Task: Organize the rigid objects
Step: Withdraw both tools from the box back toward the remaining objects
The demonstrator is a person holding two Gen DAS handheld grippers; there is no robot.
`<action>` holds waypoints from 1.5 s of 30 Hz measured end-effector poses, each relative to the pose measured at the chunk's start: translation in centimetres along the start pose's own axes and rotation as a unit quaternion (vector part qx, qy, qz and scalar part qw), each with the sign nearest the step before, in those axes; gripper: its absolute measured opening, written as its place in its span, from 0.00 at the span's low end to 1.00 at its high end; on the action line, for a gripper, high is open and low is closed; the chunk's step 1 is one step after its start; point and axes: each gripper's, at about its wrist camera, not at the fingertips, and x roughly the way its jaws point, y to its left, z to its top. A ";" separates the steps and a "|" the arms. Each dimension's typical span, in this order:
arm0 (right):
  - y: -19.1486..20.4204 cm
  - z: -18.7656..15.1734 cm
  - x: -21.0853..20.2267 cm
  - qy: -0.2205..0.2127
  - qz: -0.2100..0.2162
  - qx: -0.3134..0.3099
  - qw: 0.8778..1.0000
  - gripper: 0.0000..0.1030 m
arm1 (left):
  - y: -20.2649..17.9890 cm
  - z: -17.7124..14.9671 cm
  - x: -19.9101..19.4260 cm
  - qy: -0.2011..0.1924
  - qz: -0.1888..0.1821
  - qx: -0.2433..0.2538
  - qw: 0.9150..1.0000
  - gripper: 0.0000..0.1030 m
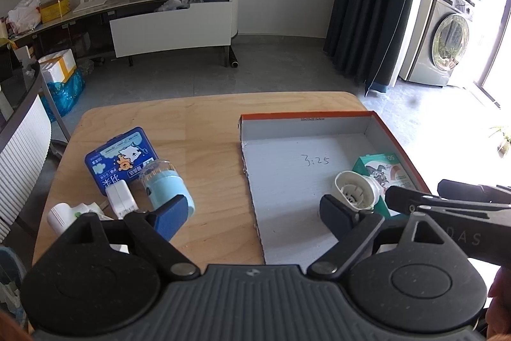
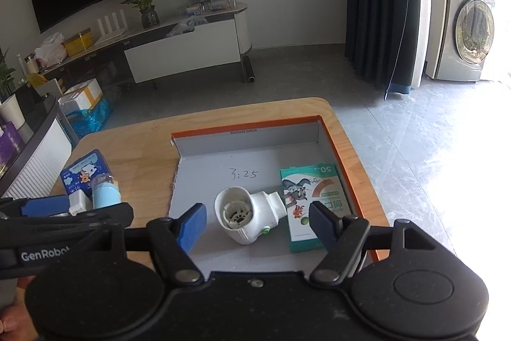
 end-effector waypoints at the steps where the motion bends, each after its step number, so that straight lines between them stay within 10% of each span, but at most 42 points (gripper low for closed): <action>1: 0.3 -0.1 0.0 0.001 0.002 -0.003 1.000 0.82 | 0.2 -0.1 -0.1 0.000 0.002 0.000 1.000 0.89; 45: 10.6 -3.3 3.2 0.047 0.072 -0.077 0.993 0.82 | 10.0 -4.7 -1.5 0.001 0.026 -0.037 0.999 0.89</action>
